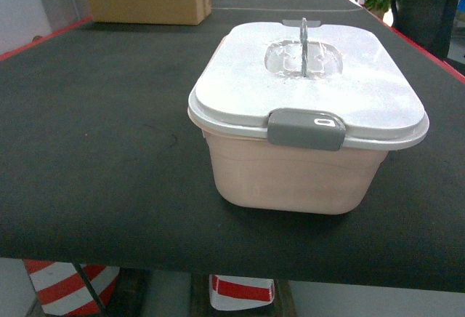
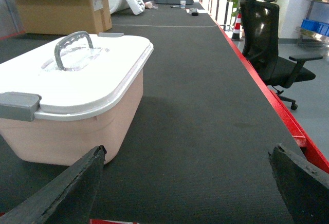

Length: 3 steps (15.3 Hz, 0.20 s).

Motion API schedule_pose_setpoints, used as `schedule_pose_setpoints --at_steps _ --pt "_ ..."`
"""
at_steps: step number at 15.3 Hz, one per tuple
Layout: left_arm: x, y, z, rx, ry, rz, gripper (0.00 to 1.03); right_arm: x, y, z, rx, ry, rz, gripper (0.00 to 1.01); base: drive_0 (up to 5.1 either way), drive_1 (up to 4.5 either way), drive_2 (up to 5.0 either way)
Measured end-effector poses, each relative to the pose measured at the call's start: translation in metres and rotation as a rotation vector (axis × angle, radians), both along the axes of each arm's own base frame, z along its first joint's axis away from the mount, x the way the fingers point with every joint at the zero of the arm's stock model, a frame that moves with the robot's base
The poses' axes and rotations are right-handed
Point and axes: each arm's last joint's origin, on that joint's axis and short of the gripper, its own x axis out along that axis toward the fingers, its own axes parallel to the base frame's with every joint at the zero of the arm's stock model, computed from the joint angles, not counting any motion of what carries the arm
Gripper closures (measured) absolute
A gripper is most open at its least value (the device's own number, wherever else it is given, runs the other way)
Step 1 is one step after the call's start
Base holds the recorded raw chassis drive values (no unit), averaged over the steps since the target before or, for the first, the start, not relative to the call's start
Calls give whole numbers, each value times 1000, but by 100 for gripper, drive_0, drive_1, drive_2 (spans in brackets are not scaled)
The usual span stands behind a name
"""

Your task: Pick capacitor and pack into box

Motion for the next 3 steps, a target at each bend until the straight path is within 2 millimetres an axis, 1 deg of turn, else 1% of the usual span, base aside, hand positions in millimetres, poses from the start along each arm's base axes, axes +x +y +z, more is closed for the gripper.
schedule_pose_setpoints --at_steps 3 --pt "0 0 0 0 0 0 5 0 0 0 0 0 0 3 0 0 0"
